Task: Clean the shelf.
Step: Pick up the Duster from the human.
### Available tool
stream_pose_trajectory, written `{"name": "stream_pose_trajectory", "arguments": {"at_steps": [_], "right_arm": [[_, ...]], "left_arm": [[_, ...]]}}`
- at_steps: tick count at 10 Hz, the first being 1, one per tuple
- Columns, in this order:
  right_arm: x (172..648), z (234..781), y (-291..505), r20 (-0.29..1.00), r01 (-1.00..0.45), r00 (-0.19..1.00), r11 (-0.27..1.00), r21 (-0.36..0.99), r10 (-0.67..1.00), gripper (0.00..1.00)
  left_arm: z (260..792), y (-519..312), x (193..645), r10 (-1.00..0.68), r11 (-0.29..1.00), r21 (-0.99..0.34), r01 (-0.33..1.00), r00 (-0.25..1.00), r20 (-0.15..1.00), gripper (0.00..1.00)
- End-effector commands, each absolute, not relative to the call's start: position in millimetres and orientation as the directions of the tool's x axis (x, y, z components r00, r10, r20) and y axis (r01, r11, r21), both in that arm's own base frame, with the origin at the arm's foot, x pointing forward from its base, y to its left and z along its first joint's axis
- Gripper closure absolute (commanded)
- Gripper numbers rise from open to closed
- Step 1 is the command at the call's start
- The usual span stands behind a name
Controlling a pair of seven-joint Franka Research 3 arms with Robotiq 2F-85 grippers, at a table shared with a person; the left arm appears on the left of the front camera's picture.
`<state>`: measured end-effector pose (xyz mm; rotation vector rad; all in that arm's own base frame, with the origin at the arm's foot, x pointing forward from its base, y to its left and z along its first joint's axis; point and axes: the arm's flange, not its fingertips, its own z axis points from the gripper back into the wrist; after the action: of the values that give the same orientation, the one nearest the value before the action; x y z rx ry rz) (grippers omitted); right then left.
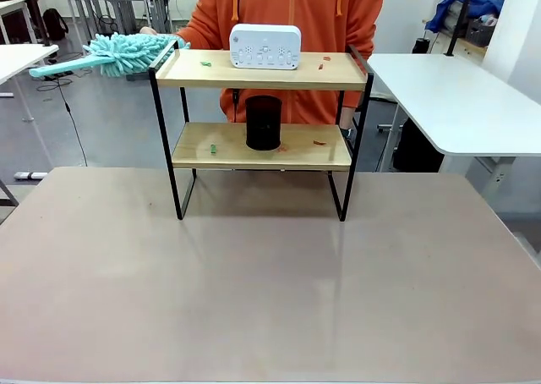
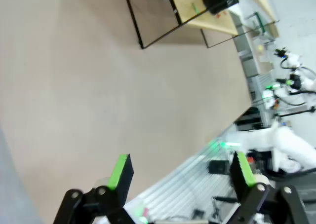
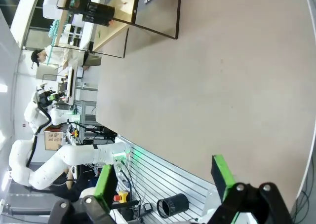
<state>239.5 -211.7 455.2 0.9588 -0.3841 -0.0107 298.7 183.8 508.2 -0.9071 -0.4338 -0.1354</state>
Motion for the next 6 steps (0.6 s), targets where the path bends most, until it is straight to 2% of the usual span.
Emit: {"name": "stream_pose_trajectory", "arguments": {"at_steps": [1,3,4,5,6], "right_arm": [[241.2,456.7,-211.8,0.344,-0.192,0.923,0.569,0.800,-0.172,0.00],[241.2,456.7,-211.8,0.344,-0.192,0.923,0.569,0.800,-0.172,0.00],[241.2,456.7,-211.8,0.344,-0.192,0.923,0.569,0.800,-0.172,0.00],[241.2,456.7,-211.8,0.344,-0.192,0.923,0.569,0.800,-0.172,0.00],[241.2,456.7,-211.8,0.344,-0.192,0.923,0.569,0.800,-0.172,0.00]], "left_arm": [[566.9,197.4,379.3,0.103,0.494,-0.847,0.196,0.954,0.281,0.00],[581.0,185.6,455.2,0.075,0.392,-0.907,0.158,0.977,0.202,0.00],[575.1,171.9,487.3,0.091,0.321,-0.944,0.070,0.990,0.105,0.00],[572.8,166.1,426.7,0.068,0.453,-0.867,0.206,0.962,0.264,0.00],[572.8,166.1,426.7,0.068,0.453,-0.867,0.206,0.962,0.264,0.00]]}}
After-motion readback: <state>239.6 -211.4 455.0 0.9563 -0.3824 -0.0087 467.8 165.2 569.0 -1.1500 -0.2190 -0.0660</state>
